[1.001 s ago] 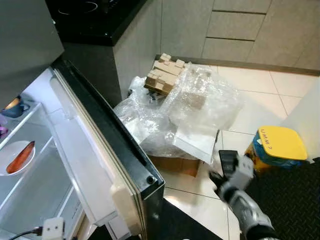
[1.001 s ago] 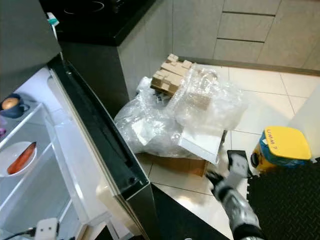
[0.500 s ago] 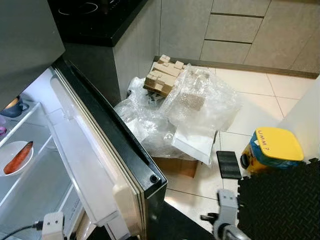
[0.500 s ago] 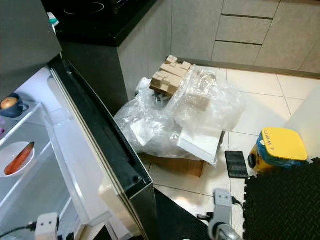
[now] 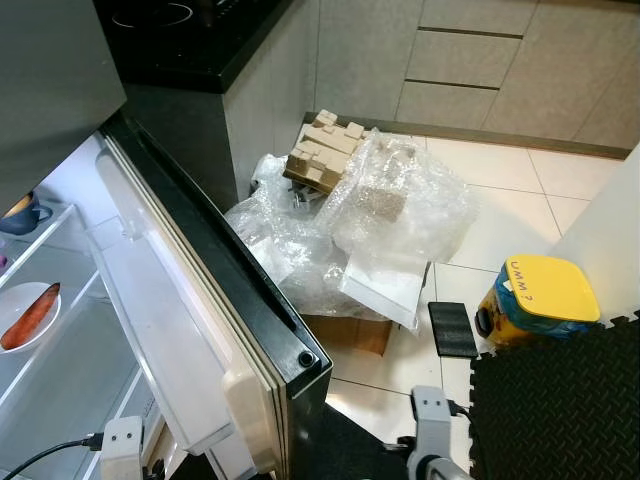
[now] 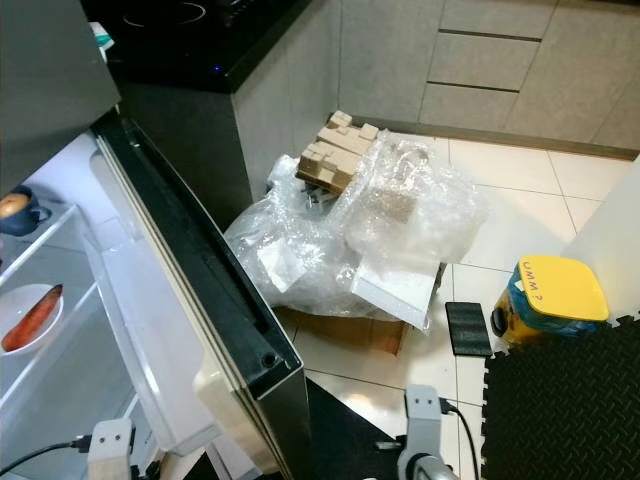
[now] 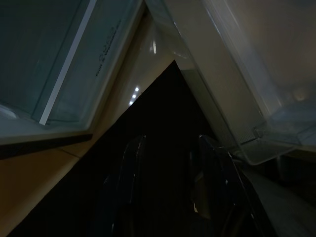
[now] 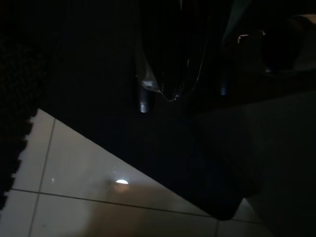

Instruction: Restocking fridge

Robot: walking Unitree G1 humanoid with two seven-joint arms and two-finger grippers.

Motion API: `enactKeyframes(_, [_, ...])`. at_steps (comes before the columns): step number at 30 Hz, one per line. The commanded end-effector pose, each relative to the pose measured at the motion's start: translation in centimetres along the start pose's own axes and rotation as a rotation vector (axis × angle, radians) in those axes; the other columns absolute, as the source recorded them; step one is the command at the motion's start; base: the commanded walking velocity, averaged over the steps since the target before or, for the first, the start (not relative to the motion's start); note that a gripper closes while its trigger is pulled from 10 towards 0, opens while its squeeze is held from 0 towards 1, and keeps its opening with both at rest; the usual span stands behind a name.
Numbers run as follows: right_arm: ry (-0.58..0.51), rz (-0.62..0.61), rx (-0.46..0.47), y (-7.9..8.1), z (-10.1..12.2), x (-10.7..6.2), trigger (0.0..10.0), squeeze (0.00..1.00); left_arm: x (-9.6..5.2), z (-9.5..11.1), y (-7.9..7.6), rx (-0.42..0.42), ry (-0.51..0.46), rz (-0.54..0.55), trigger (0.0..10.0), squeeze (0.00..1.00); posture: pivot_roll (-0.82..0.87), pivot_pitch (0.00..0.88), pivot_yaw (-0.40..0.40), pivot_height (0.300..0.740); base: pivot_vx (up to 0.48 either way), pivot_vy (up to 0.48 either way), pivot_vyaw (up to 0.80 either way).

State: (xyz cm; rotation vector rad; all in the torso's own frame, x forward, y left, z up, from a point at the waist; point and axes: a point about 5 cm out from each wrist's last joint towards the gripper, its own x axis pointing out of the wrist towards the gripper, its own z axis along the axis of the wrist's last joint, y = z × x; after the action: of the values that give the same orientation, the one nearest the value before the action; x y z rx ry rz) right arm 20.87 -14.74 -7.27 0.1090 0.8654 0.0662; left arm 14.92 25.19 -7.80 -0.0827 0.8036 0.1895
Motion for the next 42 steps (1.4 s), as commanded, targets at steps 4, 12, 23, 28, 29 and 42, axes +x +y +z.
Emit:
enactKeyframes(4, [0.009, 0.033, -0.035, 4.0, 1.1, 0.7, 10.0, 0.0, 0.2, -0.3, -1.3, 0.014, 0.027, -0.023, 10.0, 0.0, -0.01, 0.111, -0.012, 0.738, -0.372, 0.0, 0.0])
enactKeyframes(12, [0.01, 0.058, -0.043, 7.2, 1.7, 0.8, 10.0, 0.0, 0.2, -0.5, -1.9, 0.021, 0.024, -0.034, 10.0, 0.0, -0.01, 0.109, -0.009, 0.738, -0.377, 0.0, 0.0])
enactKeyframes(23, [0.013, 0.03, -0.045, 5.5, 1.3, 0.8, 10.0, 0.0, 0.3, -1.4, -4.8, 0.036, 0.049, -0.06, 10.0, 0.0, -0.02, 0.107, -0.008, 0.738, -0.379, 0.0, 0.0])
enactKeyframes(28, [0.015, 0.025, -0.045, 5.4, 1.2, 0.7, 10.0, 0.0, 0.5, -1.3, -6.8, 0.059, 0.053, -0.081, 10.0, 0.0, -0.02, 0.096, 0.0, 0.738, -0.299, 0.0, 0.0])
enactKeyframes(29, [0.015, 0.025, -0.044, 5.4, 1.2, 0.7, 10.0, 0.0, 0.5, -1.3, -7.0, 0.063, 0.054, -0.082, 10.0, 0.0, -0.02, 0.096, 0.0, 0.738, 0.0, 0.0, 0.0])
enactKeyframes(42, [0.017, 0.05, -0.048, 5.2, 0.7, 0.6, 10.0, 0.0, 0.1, -1.4, -2.8, 0.05, 0.052, -0.045, 10.0, 0.0, -0.01, 0.077, 0.004, 0.738, 0.0, 0.0, 0.0])
